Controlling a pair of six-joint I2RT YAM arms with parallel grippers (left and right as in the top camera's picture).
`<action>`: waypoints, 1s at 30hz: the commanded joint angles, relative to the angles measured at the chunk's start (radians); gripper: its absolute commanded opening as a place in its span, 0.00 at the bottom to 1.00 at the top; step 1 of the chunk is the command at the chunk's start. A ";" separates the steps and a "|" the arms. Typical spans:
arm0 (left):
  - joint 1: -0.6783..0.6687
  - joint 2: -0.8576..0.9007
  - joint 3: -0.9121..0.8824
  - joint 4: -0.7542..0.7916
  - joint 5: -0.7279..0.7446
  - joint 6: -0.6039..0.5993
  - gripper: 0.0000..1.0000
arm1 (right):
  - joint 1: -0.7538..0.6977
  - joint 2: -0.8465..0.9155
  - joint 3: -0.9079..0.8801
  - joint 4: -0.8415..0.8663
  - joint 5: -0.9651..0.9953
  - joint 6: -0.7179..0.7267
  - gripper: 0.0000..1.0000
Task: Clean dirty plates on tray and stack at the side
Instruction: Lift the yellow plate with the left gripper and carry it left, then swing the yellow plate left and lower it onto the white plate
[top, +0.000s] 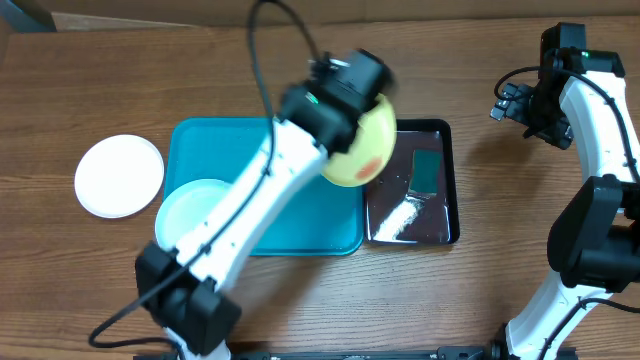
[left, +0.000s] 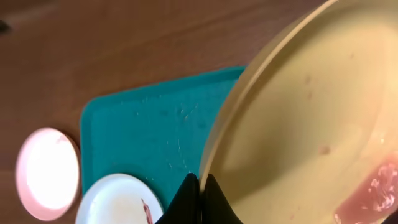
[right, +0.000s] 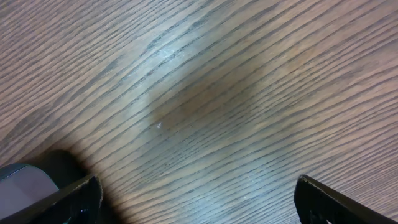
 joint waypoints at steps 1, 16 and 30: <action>-0.116 -0.037 0.023 -0.002 -0.236 -0.034 0.04 | -0.002 -0.008 0.013 0.003 0.003 0.004 1.00; -0.449 -0.036 0.021 -0.001 -0.744 -0.033 0.04 | -0.002 -0.008 0.013 0.003 0.003 0.004 1.00; -0.546 -0.036 0.021 0.060 -0.946 -0.034 0.04 | -0.002 -0.008 0.013 0.003 0.003 0.004 1.00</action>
